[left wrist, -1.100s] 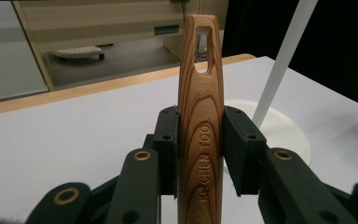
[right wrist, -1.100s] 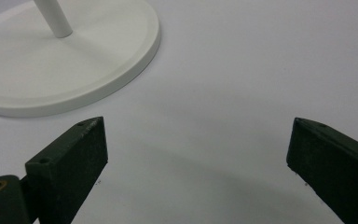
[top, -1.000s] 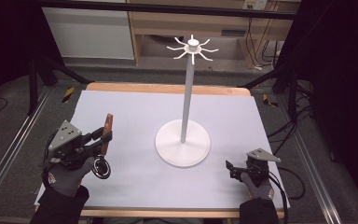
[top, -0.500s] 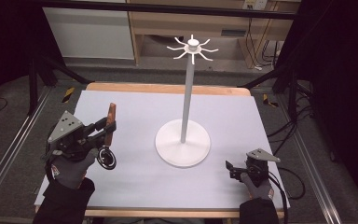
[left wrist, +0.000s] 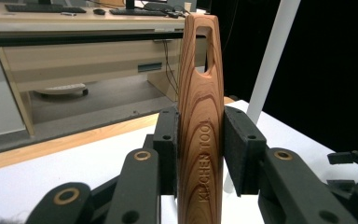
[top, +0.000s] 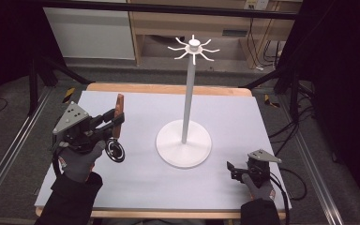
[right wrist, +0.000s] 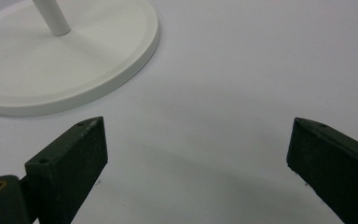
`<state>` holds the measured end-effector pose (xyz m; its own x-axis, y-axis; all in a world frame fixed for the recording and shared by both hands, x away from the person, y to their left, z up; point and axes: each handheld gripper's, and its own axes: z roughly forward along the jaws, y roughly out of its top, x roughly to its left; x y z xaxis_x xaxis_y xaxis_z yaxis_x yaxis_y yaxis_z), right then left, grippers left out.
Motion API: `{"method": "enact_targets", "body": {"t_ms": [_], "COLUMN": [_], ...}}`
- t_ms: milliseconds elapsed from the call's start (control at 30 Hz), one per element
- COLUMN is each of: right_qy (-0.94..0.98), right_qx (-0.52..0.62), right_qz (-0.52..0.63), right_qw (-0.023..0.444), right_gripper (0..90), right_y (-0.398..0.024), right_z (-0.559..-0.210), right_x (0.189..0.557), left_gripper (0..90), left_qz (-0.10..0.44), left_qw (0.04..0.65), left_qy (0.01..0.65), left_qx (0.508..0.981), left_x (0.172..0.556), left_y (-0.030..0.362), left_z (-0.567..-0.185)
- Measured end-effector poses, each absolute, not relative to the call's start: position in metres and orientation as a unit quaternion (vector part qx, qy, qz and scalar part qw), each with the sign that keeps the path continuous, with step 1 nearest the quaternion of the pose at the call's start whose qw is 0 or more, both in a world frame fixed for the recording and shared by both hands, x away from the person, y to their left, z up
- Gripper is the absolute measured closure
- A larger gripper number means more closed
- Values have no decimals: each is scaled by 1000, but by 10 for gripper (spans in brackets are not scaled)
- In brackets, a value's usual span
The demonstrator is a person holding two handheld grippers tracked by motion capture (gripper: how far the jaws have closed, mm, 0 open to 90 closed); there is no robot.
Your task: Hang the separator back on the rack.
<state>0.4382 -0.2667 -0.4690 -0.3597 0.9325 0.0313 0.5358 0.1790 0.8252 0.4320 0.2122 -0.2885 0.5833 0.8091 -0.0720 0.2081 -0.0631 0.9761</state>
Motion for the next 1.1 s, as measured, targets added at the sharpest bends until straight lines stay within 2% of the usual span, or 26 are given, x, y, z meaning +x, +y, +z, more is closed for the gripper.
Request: {"method": "enact_targets", "body": {"t_ms": [1100], "right_qy": [726], "right_qx": [506], "right_qz": [393], "right_qw": [250], "right_gripper": [54], "right_y": [-265], "right_z": [-470], "right_x": [438], "left_gripper": [677], "left_qz": [254], "left_qw": [601], "left_qy": [331], "left_qx": [682], "left_x": [440], "left_y": [170], "left_z": [-252]}}
